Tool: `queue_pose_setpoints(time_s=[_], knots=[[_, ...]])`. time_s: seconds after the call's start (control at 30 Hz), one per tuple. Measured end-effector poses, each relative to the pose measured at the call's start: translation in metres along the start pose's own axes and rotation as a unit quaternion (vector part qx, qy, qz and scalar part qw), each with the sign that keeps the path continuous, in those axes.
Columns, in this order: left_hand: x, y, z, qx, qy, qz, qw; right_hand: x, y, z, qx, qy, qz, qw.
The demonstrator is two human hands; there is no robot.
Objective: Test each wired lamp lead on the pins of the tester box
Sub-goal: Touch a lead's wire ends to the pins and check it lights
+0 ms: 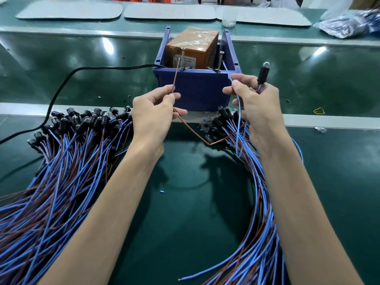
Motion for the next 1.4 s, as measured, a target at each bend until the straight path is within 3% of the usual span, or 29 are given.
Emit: queue_pose_setpoints(time_s=[0.7,1.4], knots=[[0.004,0.007,0.005,0.001,-0.022,-0.003,1.000,0.006,0.000,0.003,0.018,-0.022,-0.035,0.999],[0.014,0.009,0.014,0.017,-0.064,-0.019,0.998,0.002,0.010,-0.002,0.015,0.007,-0.029,0.999]])
Point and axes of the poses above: each hand's wrist, its own z-axis away from the middle knuckle, its own x-axis out of the palm, y = z × x, the point moved 9 cm from there along -z, towards the middle knuckle, and after that the axes turned 7 degrees about y, right-handed, at the moved point
